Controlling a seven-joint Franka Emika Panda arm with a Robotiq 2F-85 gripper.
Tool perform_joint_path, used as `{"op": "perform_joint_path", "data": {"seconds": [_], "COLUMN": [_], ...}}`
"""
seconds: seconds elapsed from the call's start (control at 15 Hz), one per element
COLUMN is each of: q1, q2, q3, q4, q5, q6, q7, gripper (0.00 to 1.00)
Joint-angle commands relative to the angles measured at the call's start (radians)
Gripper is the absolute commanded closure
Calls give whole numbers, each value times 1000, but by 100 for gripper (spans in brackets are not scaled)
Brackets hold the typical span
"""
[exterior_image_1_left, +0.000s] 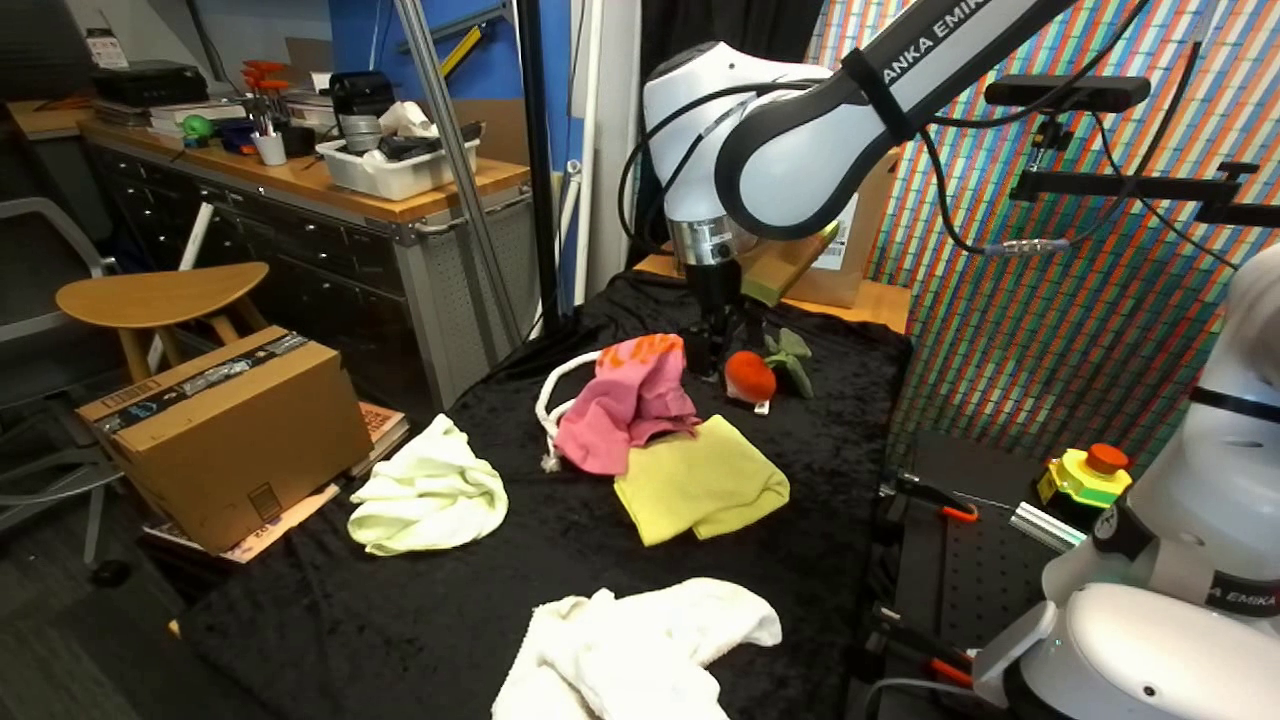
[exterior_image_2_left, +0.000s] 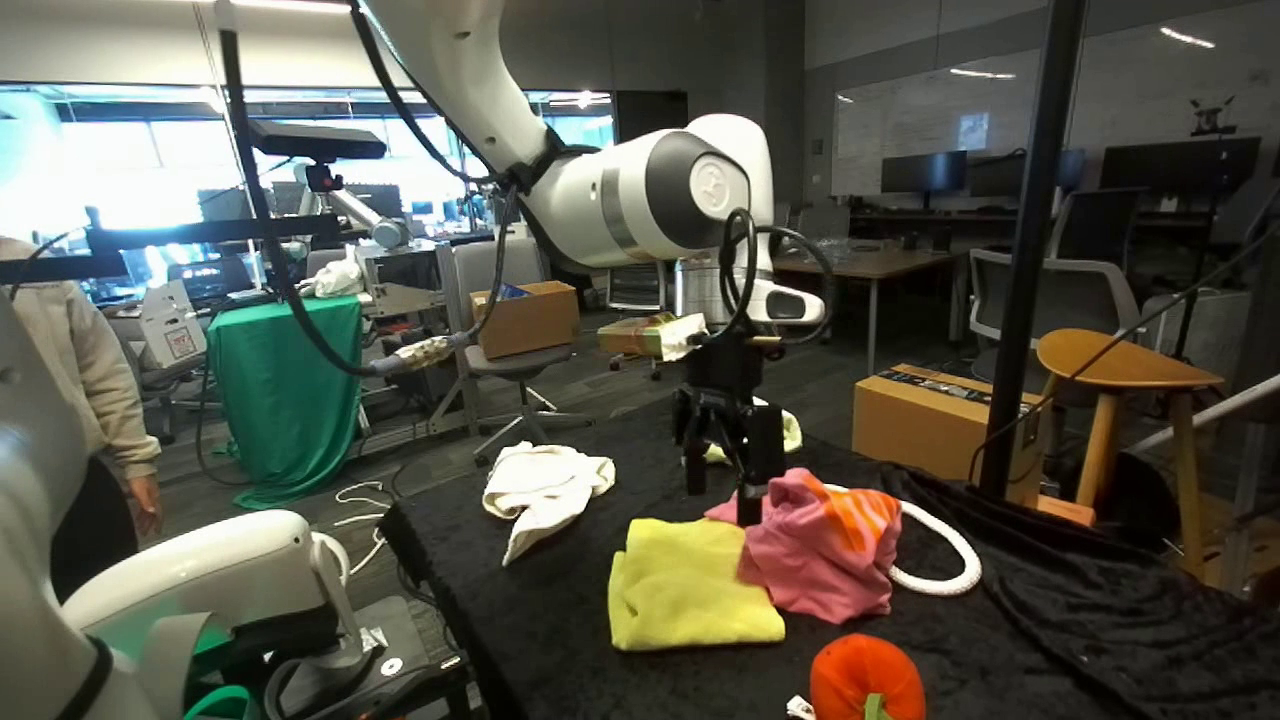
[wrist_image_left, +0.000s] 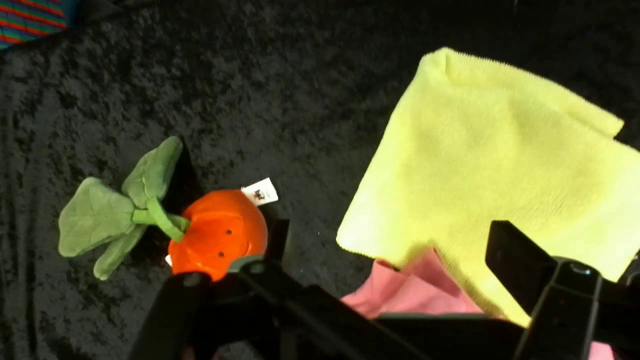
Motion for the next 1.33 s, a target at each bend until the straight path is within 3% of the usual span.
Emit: {"op": "perform_joint_path", "data": {"seconds": [0.0,0.53,1.27], "q1": [15,55,61], "q2": [-78,-5,210], "q3": [23,78,90], "q4": [-82,-108,-73], "q5": [40,118,303], "q6": [-15,92,249], "q7": [-25,5,-199], "gripper": [0,0,0]}}
